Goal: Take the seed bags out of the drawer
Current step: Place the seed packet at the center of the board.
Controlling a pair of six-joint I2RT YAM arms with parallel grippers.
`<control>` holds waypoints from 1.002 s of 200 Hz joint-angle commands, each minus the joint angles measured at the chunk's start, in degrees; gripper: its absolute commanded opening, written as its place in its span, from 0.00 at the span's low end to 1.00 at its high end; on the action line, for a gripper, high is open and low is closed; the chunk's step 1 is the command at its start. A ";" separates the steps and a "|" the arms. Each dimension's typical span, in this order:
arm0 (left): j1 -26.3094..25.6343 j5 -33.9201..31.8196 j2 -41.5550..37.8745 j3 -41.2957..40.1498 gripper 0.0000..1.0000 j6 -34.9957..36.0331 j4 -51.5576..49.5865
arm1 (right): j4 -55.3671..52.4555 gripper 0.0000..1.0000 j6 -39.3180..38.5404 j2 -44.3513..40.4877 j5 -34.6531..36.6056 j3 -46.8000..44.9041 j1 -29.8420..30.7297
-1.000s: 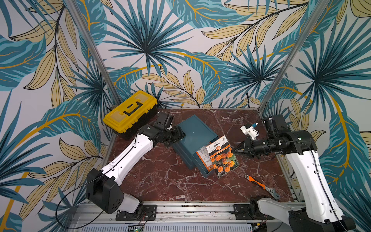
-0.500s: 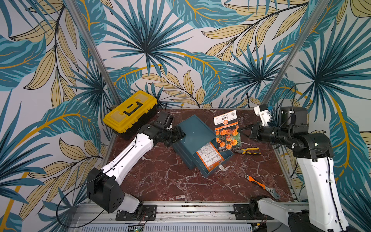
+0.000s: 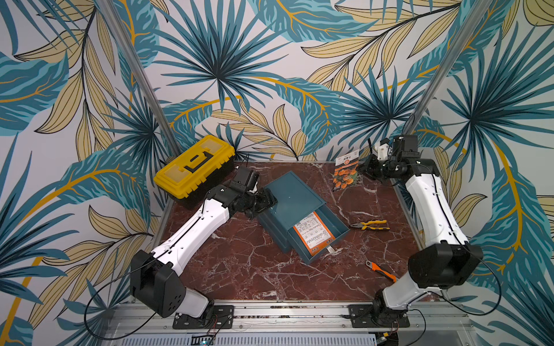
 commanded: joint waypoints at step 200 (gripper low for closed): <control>-0.53 0.69 0.07 1.88 0.73 1.38 -2.13 | -18.98 0.68 -8.45 22.63 22.17 16.05 -3.05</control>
